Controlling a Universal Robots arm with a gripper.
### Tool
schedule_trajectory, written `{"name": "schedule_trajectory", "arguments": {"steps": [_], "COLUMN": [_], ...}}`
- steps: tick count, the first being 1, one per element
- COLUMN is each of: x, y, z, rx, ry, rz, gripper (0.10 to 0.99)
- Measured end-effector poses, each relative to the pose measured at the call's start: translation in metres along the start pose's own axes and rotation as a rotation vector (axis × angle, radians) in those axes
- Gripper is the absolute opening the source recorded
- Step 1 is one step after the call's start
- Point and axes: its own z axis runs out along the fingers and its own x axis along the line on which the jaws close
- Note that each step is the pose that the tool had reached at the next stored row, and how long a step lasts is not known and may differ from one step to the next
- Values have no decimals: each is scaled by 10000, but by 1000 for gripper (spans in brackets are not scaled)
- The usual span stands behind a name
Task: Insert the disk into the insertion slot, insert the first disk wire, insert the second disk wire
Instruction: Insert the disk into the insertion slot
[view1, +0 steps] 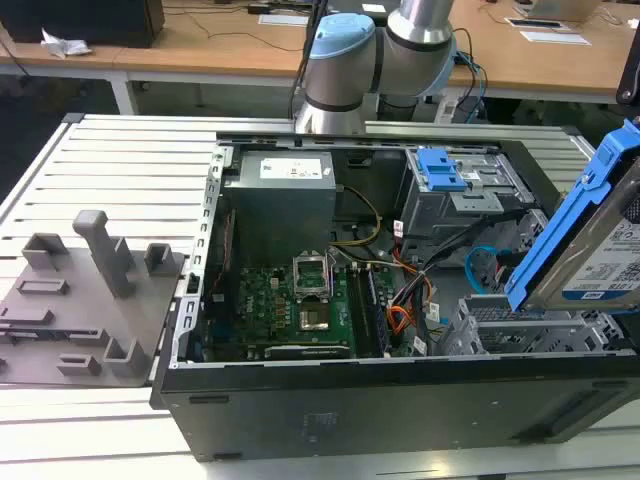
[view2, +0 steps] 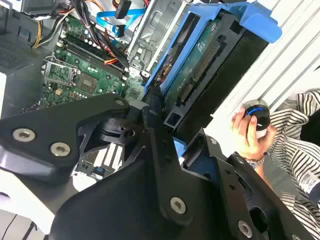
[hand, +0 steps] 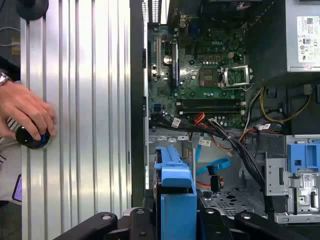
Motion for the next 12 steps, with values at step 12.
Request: {"name": "schedule_trajectory", "arguments": {"steps": [12], "x": [0], "y": [-3], "z": [84], "rx": [0], "ry": [0], "rz": [0], "gripper": [365]}}
